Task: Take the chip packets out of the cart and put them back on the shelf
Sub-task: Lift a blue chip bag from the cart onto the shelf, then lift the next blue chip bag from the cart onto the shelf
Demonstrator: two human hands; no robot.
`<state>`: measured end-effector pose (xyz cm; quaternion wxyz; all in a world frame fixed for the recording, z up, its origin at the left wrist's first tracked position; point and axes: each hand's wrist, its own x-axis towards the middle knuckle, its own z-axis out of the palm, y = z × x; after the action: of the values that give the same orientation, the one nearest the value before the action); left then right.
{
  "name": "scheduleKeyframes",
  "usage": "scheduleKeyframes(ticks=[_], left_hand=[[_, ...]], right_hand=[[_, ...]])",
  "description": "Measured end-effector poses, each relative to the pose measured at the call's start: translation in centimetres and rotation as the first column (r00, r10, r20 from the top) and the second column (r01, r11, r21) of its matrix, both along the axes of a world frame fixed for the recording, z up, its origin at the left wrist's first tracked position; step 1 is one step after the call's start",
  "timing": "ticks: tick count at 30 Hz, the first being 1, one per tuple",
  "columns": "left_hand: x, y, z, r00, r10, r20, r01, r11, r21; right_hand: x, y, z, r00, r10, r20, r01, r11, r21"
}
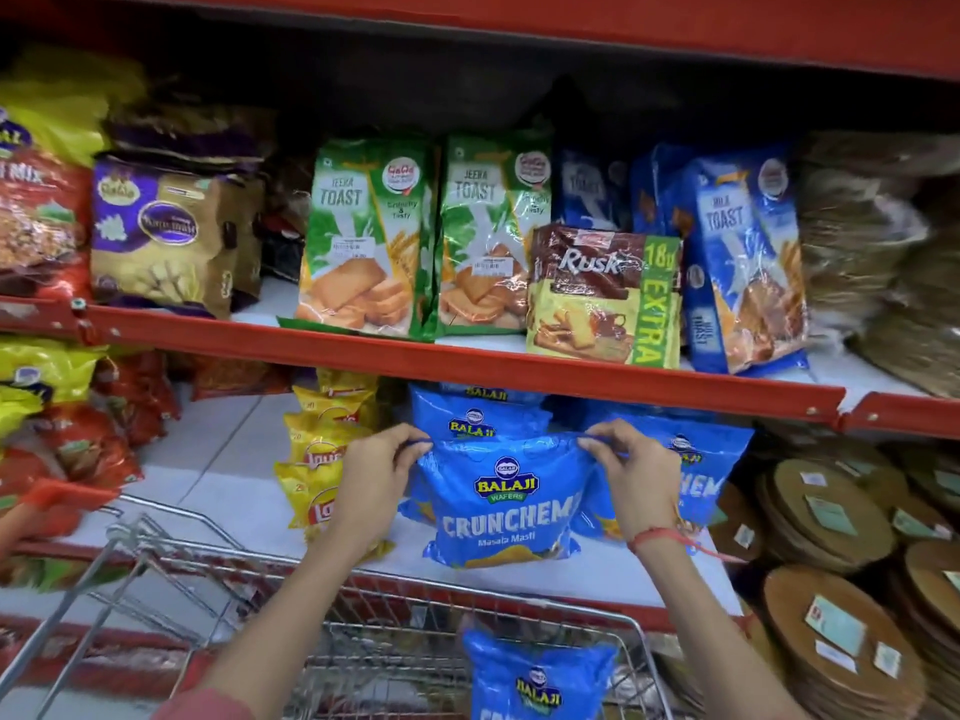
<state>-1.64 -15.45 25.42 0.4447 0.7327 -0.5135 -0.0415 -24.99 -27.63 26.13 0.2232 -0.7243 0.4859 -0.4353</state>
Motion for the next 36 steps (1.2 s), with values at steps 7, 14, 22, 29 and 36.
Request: scheduleKeyframes(ticks=[7,14,22,29,36], left_hand=[[0.0,-1.9,-3.5,0.998,0.059,0.035,-0.062,0.992,0.107],[-2.6,0.9,-6.4,0.974,0.142,-0.179,-0.159,0.984,-0.083],[-7.7,4.9,-15.4,0.914,0.123,-0.387,0.006,0.948,0.317],[-10.5,2.7,-21.1,0.956,-0.212,-0.200,0.291,0.747,0.598],[-11.4,1.4,-23.2,0.819,-0.539,0.195,0.072,0.435,0.898]], right_hand=[[1.2,-2.8,-4.1,0.998,0.024,-0.056,-0.016,0.989,0.145],[-1.4,0.9,-6.6,0.997,0.027,-0.076,-0.037,0.990,-0.135],[-6.9,6.3,-16.6,0.880,0.234,-0.413,-0.203,0.972,0.117],[-8.8,5.6,-21.1,0.530,0.395,-0.751,-0.001,0.885,0.465],[-7.0,5.4,-22.6,0.297,0.470,-0.831,0.061,0.859,0.508]])
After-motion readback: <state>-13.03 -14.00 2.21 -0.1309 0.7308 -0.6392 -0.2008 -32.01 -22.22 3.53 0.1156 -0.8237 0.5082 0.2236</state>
